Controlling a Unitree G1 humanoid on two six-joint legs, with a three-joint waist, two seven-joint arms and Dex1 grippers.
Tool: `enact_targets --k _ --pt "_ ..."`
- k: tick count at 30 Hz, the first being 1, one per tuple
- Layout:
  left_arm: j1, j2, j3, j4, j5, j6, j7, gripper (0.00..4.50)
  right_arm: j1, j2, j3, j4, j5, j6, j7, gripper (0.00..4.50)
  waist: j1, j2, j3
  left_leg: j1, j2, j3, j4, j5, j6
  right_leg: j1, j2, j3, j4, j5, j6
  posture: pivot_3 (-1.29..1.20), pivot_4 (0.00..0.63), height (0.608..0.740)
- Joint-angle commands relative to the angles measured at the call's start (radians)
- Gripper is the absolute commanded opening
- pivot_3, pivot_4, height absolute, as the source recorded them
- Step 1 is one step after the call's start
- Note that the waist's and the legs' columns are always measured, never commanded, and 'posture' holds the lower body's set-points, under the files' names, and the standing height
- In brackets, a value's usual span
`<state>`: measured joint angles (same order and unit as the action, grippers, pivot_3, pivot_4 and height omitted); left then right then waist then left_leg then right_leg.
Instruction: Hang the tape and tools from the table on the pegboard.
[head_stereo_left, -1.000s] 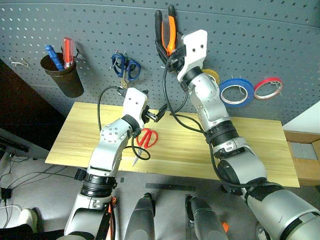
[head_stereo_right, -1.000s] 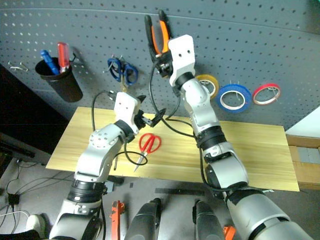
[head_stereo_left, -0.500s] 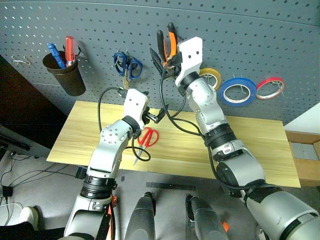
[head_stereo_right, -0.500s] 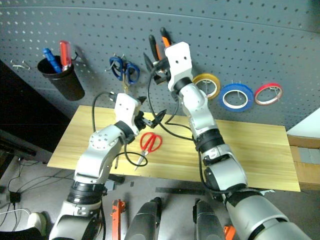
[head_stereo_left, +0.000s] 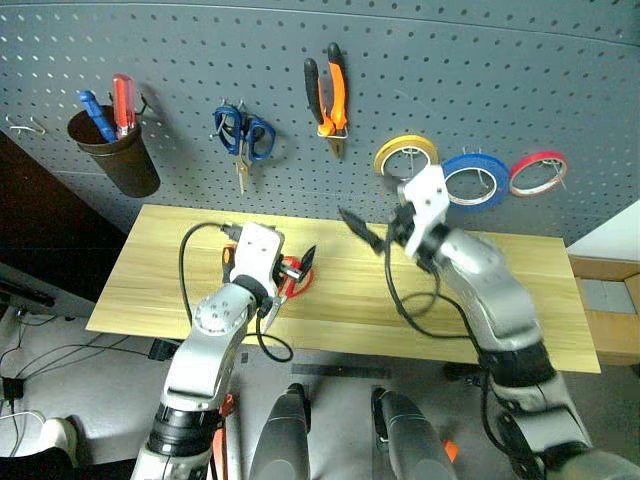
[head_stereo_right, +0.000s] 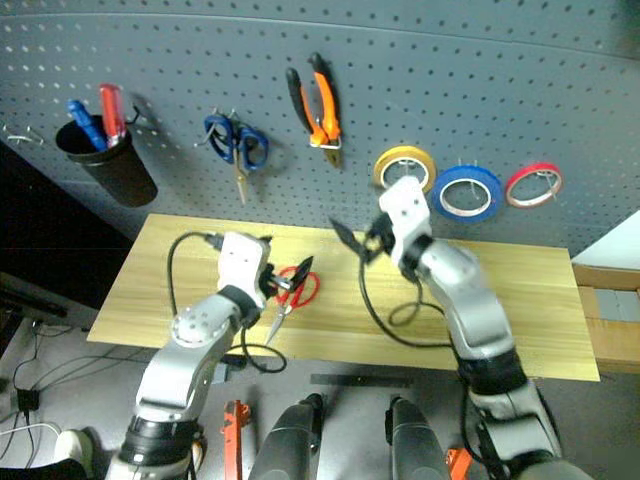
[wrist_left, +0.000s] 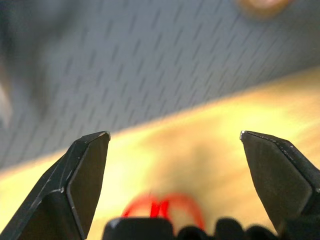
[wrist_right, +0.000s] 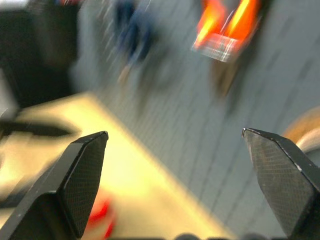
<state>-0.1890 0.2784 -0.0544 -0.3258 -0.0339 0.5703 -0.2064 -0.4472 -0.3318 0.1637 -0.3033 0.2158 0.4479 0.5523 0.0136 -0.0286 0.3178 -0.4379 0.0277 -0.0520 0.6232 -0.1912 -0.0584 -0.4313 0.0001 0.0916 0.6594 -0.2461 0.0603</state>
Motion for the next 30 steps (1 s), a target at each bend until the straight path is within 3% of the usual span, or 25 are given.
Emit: enact_targets --k 1,8,13,30 --pt "0.059 -0.014 -0.025 -0.037 0.062 0.074 0.066 4.5 0.124 -0.06 0.022 -0.151 0.053 -0.025 0.098 4.47 -0.008 -0.001 0.003 0.0 0.0 0.0 0.0 0.0 0.0 0.0 0.0 0.0 0.0 0.0 0.0 0.09 0.348 0.74" --pt "0.083 -0.061 -0.042 0.036 0.089 0.101 0.107 4.5 0.277 -0.09 0.082 -0.14 0.061 -0.14 0.203 4.47 -0.019 -0.004 0.012 0.003 0.0 0.002 0.003 0.0 0.0 0.002 0.001 0.003 0.0 0.0 0.001 0.07 0.362 0.74" --pt "0.093 -0.034 0.007 0.114 0.099 0.086 0.119 4.5 0.332 -0.108 0.164 -0.085 -0.004 -0.287 0.27 4.47 -0.021 -0.005 0.015 0.002 0.001 0.002 0.0 0.0 0.0 0.001 0.002 0.002 -0.001 -0.001 0.001 0.06 0.375 0.74" --pt "0.059 0.039 0.0 0.318 -0.002 0.073 -0.125 4.5 0.285 -0.038 0.195 -0.028 -0.04 -0.314 0.248 4.47 -0.018 -0.003 0.034 0.003 0.001 0.002 0.0 -0.001 -0.002 0.001 0.001 0.003 -0.001 -0.002 0.001 0.05 0.393 0.74"
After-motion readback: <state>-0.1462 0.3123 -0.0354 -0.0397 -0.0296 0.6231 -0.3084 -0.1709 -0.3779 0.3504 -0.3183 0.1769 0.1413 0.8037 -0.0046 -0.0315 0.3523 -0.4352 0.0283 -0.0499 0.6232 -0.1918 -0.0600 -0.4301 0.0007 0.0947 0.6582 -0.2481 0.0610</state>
